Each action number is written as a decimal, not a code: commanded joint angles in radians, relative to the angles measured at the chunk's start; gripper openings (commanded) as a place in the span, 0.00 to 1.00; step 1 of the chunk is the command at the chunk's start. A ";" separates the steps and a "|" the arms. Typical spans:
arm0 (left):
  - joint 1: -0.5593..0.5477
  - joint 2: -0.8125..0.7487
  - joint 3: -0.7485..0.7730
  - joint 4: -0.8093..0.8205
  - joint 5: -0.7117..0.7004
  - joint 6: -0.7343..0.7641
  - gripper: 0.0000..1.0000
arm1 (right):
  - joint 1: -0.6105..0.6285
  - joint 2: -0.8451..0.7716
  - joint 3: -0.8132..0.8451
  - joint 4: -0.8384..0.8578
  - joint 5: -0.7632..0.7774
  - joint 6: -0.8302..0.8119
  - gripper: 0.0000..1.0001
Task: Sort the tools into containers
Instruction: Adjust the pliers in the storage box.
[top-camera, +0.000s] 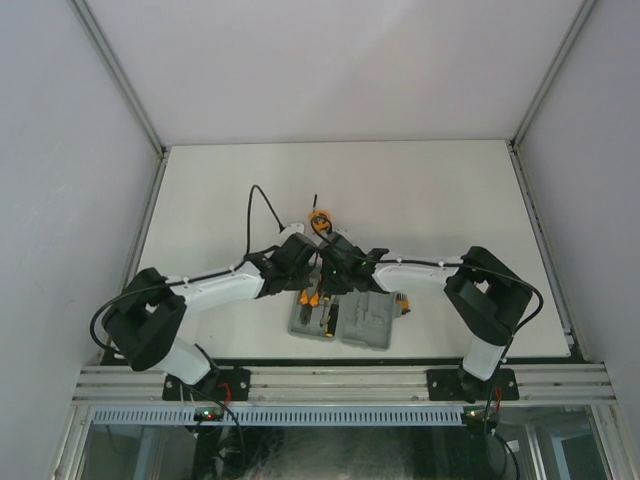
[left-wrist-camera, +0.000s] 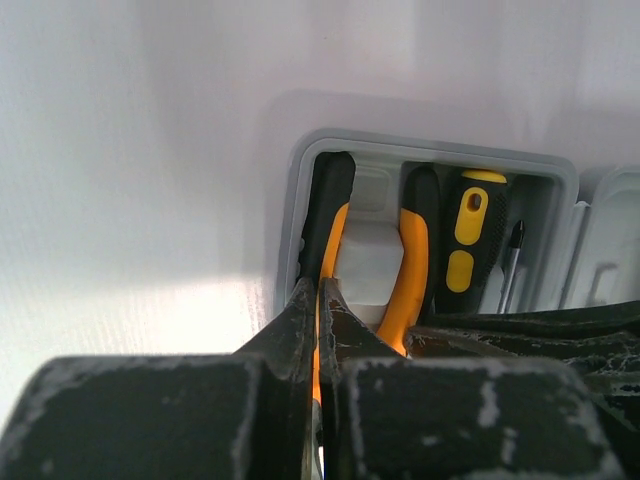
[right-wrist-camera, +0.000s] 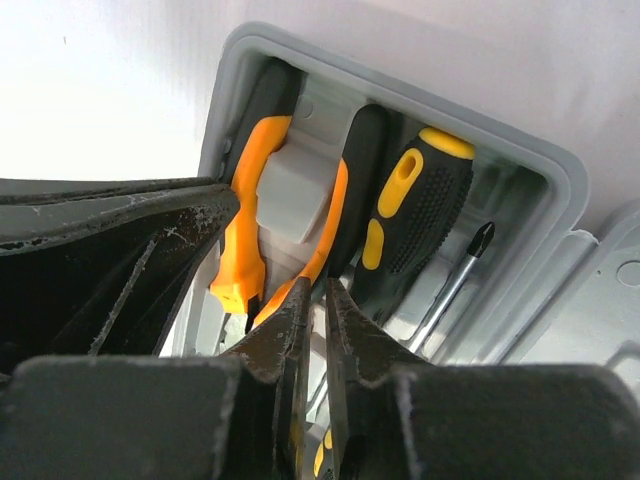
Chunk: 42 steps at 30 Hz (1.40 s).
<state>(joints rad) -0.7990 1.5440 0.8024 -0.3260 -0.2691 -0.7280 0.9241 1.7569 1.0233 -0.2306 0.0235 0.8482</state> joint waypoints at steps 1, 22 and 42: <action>-0.083 0.075 -0.166 -0.224 0.099 -0.065 0.00 | 0.033 -0.038 -0.006 -0.024 0.045 -0.031 0.08; -0.061 -0.514 -0.150 -0.337 -0.051 -0.101 0.06 | 0.044 -0.194 -0.046 0.020 -0.067 -0.186 0.22; 0.063 -0.492 -0.324 -0.056 0.125 -0.023 0.13 | -0.027 -0.285 -0.193 -0.071 0.066 -0.027 0.37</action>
<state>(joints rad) -0.7410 1.0332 0.4900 -0.4522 -0.1749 -0.7715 0.9119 1.4471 0.8391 -0.3920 0.1642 0.7906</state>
